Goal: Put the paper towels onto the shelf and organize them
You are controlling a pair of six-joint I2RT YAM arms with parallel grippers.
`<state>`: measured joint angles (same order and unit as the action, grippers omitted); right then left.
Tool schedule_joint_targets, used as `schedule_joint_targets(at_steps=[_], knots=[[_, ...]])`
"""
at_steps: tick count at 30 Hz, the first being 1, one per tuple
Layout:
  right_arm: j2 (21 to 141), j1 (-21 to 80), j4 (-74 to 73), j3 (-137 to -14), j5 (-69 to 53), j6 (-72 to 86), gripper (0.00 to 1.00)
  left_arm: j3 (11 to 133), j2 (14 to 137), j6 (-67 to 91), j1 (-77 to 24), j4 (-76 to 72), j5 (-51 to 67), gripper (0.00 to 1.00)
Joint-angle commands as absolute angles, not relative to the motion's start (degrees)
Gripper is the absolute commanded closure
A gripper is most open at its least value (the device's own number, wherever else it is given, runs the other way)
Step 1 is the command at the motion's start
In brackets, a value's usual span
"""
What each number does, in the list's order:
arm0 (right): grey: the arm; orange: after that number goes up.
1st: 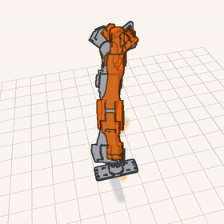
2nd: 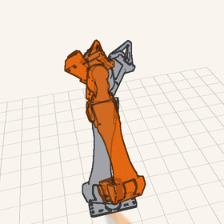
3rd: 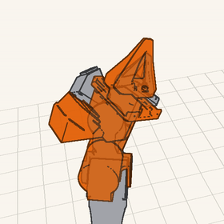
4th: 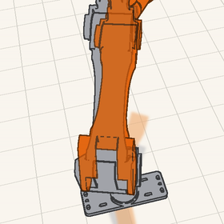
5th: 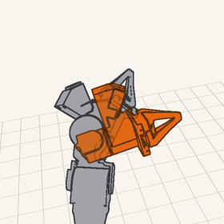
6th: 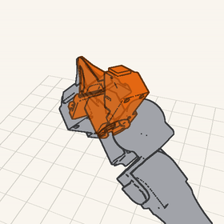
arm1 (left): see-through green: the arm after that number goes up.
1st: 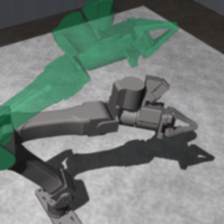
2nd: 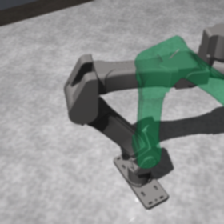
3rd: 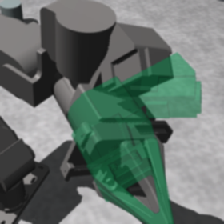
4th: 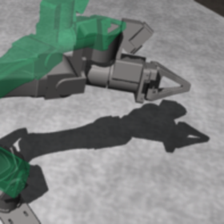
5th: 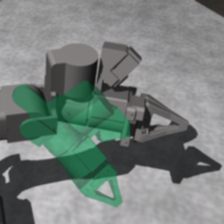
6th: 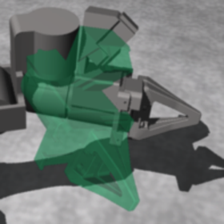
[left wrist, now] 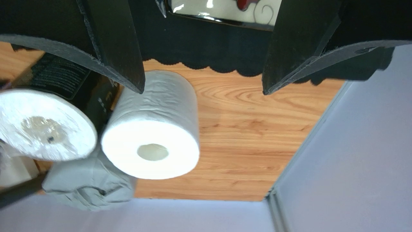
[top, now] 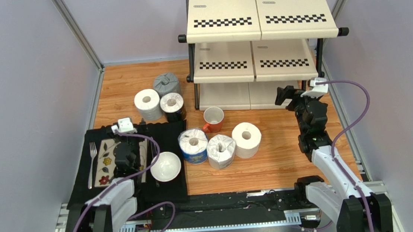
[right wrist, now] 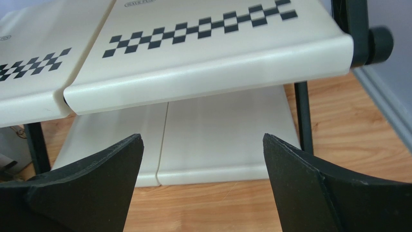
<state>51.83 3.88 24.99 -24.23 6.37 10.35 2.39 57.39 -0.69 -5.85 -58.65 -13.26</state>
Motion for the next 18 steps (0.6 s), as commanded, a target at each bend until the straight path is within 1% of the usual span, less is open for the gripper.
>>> schedule_joint_targets(at_steps=[1,2,3,4,11,18], knots=[[52.37,3.87,5.98,-32.32,9.30,22.14,0.01,-3.54,50.02,10.26,-5.54,-34.13,-23.97,0.01],[54.38,3.95,1.80,-37.13,11.49,23.28,0.01,-3.34,48.62,11.07,-5.54,-33.06,-24.78,0.01],[55.45,4.04,-4.25,-38.74,11.69,23.03,0.01,-3.43,47.99,11.77,-5.54,-32.96,-25.48,0.01],[56.24,3.96,-5.79,-39.89,11.34,22.68,0.01,-4.30,47.47,12.56,-5.54,-33.31,-25.84,0.01],[54.23,3.87,-9.49,-40.34,7.21,26.45,0.01,-7.91,43.16,14.85,-5.54,-34.19,-26.46,0.01],[48.61,3.95,-12.29,-38.14,8.17,27.60,0.01,-6.59,41.66,15.12,-5.54,-27.95,-22.69,0.01]])
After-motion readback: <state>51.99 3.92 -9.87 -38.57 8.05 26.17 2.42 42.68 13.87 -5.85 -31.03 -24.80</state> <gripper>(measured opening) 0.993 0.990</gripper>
